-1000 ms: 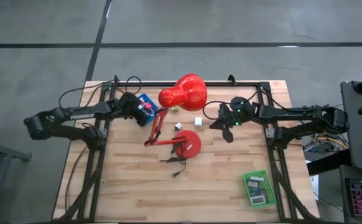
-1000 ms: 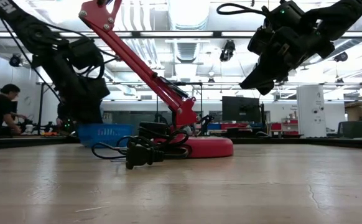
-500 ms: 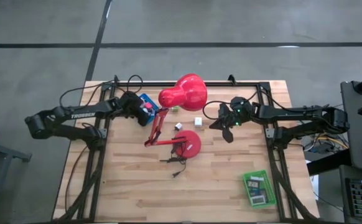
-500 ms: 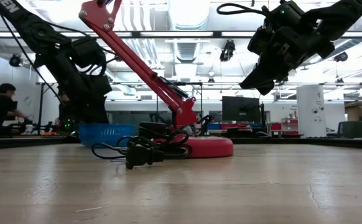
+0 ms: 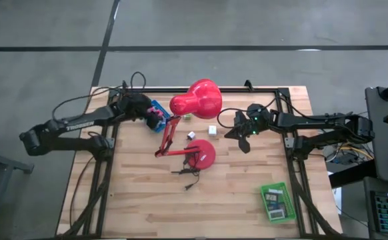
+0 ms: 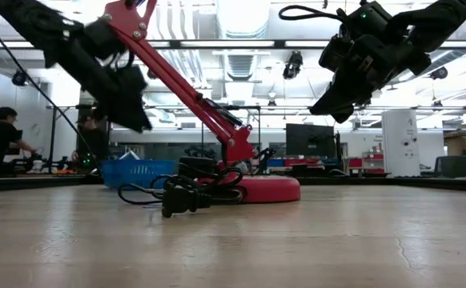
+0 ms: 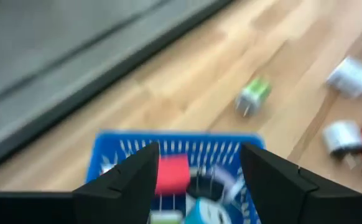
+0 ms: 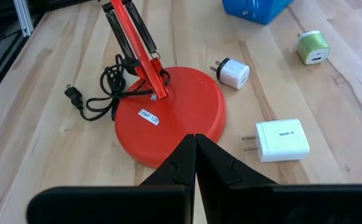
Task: Pick & Place Office items
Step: Put the white charger adapter into the blue bin
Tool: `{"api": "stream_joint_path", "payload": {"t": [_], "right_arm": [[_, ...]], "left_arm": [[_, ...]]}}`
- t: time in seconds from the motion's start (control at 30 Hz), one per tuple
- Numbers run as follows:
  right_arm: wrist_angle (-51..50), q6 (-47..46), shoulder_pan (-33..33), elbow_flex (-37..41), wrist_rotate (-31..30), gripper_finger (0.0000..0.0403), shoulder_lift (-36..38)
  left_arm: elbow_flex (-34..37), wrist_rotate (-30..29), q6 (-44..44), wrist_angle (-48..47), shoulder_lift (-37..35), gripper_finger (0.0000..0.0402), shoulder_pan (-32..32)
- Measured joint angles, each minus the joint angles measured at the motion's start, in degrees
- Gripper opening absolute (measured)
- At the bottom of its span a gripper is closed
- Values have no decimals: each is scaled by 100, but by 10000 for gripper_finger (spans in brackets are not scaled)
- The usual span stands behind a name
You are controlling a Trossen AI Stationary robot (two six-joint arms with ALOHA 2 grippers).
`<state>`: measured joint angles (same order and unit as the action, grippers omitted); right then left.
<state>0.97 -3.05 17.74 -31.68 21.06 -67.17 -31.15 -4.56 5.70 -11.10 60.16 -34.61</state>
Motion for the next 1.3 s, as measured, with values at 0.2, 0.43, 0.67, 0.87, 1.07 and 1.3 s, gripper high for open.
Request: {"api": "stream_joint_path", "payload": {"t": [0.2, 0.43, 0.67, 0.87, 1.07, 1.3], "right_arm": [[2, -9, 0, 0, -5, 8, -7], [-32, -5, 1, -2, -7, 36, -41], [-16, -224, 2, -7, -94, 132, -207], [-76, -614, 9, -7, -326, 225, -328], [-168, -1013, 2, -262, -367, 296, -725], [-507, -1745, -16, -1124, -851, 327, -1808]], "left_arm": [[-75, 66, -396, 119, -617, 231, 65], [-38, 520, -655, 181, -1109, 231, 245], [202, 1232, -753, 700, -1265, 232, 471], [554, 1314, -847, 1167, -1274, 232, 626], [973, 1662, -748, 2085, -1331, 232, 713], [1560, 2036, -539, 3263, -1532, 231, 737]]}}
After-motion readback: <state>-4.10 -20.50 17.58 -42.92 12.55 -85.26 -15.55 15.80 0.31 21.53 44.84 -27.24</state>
